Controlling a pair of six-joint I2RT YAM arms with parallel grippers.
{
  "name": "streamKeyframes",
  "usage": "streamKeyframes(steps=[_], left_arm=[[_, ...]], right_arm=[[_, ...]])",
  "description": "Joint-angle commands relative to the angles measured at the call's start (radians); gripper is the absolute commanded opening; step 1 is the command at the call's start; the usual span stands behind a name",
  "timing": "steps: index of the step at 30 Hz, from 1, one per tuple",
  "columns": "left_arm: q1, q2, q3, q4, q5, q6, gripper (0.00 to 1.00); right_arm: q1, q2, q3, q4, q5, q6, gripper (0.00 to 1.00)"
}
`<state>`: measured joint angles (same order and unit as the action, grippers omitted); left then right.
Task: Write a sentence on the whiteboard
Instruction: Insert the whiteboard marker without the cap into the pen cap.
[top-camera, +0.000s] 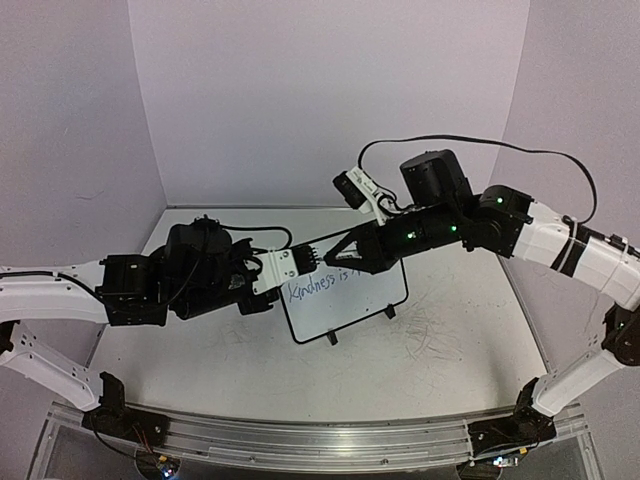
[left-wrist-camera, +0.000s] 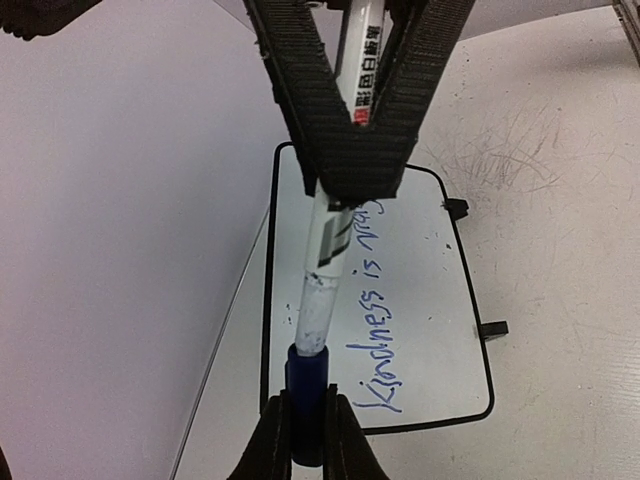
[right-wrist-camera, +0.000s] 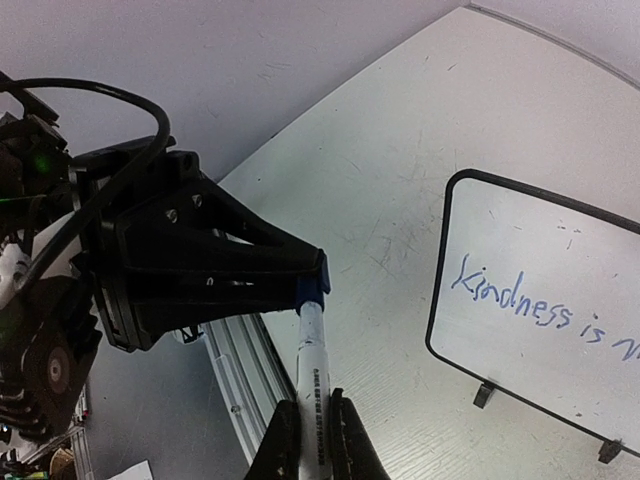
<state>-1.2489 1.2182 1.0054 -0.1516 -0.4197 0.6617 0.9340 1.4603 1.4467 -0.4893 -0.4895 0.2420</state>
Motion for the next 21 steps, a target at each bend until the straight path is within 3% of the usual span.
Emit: streamKeyframes(steps=[1, 10, 15, 21], left_arm=[[-0.022, -0.006, 0.052, 0.032, 0.017, 0.032, 0.0], [-0.112, 0.057, 0.149, 0.086, -0.007, 0.079, 0.0], [-0.211, 0.083, 0.15, 0.182, -0.037, 0.131, 0.0], [-0.218, 0.024, 0.099, 0.195, -0.028, 0.072, 0.0]], right_arm=[[0.008, 0.051, 0.065, -0.034, -0.024, -0.026, 0.0], [0.034, 0.176, 0.11, -0.045, -0.133, 0.045, 0.0], [0.129, 0.265, 0.094, 0.082, -0.143, 0.135, 0.0], [0.142, 0.189, -0.026, 0.226, -0.109, 0.206, 0.0]])
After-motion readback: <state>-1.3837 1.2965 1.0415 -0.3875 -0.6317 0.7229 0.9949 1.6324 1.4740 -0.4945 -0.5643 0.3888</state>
